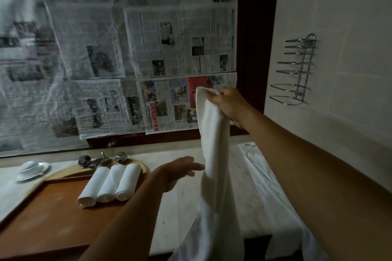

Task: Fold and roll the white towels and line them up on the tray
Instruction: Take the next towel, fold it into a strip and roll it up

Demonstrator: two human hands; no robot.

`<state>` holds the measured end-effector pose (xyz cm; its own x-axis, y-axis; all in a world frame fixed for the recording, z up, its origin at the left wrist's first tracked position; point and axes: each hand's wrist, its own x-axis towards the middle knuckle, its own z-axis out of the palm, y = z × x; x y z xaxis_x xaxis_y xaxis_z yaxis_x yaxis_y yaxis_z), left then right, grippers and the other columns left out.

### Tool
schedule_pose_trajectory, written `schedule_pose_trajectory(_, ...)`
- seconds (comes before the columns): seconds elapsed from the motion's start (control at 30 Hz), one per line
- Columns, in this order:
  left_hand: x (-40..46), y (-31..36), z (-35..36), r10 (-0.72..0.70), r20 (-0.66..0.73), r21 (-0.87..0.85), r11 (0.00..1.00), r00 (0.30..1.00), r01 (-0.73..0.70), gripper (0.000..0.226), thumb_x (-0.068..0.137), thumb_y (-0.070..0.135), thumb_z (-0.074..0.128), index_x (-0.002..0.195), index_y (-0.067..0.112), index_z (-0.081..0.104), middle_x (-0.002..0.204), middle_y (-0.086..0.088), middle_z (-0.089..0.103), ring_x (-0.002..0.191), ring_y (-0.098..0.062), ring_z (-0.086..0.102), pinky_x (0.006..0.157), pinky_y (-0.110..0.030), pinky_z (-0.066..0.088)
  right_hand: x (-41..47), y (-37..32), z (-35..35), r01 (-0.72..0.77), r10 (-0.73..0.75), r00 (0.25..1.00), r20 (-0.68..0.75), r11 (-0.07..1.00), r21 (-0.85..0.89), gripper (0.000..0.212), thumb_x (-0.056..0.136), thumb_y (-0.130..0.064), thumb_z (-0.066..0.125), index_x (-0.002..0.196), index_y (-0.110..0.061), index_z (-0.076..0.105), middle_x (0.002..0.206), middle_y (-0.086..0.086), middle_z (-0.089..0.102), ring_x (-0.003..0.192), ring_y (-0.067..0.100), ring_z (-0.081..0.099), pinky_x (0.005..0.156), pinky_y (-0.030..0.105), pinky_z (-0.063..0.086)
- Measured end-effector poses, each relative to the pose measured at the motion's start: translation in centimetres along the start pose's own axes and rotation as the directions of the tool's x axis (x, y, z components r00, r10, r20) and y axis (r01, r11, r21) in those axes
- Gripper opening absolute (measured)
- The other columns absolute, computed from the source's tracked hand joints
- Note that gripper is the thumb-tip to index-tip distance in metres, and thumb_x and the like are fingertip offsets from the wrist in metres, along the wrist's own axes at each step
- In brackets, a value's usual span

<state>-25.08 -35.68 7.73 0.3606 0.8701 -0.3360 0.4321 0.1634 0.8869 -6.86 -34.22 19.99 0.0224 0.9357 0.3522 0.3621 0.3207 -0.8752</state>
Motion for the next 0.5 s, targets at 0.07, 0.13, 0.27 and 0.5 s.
schedule_pose_trajectory(0.07,-0.7,-1.5,0.3,-0.051,0.062,-0.008,0.999,0.997,0.052,0.056,0.095,0.036,0.062,0.145,0.019,0.045,0.133,-0.005,0.057,0.119,-0.022,0.050,0.109,-0.042,0.027,-0.4,-0.5,0.3,-0.008,0.009,1.000,-0.008,0.999,0.035,0.038,0.092,-0.047,0.063,0.105,-0.012,0.070,0.104,0.008,0.071,0.098,0.024,0.067,0.097,0.047,0.052)
schedule_pose_trajectory(0.13,-1.3,-2.8,0.4,-0.074,0.100,-0.043,0.996,0.992,0.079,0.045,0.086,0.040,0.068,0.127,0.024,0.061,0.125,-0.005,0.060,0.111,-0.022,0.053,0.108,-0.044,0.033,-0.9,-0.7,0.5,-0.004,0.004,1.000,-0.019,0.999,0.039,0.036,0.092,-0.049,0.061,0.097,-0.015,0.069,0.100,0.007,0.071,0.096,0.023,0.067,0.094,0.043,0.053)
schedule_pose_trajectory(0.27,-2.3,-3.4,0.3,-0.022,0.026,-0.061,0.998,0.999,0.024,0.035,0.088,0.033,0.072,0.120,0.027,0.062,0.137,-0.007,0.050,0.115,-0.023,0.047,0.097,-0.040,0.034,-2.2,-0.3,1.0,0.016,-0.015,1.000,-0.021,0.999,0.050,0.044,0.084,-0.054,0.068,0.086,-0.010,0.067,0.086,0.012,0.068,0.086,0.022,0.065,0.081,0.036,0.051)
schedule_pose_trajectory(0.5,-3.1,-2.2,2.2,0.145,0.044,-0.188,0.973,0.988,-0.134,0.053,0.082,0.031,0.075,0.132,0.030,0.054,0.140,0.001,0.052,0.133,-0.026,0.041,0.116,-0.052,0.015,-3.6,0.0,2.0,-0.047,0.028,0.994,0.106,0.983,0.179,0.033,0.088,-0.039,0.069,0.095,-0.006,0.070,0.090,0.008,0.069,0.084,0.023,0.065,0.081,0.035,0.052)
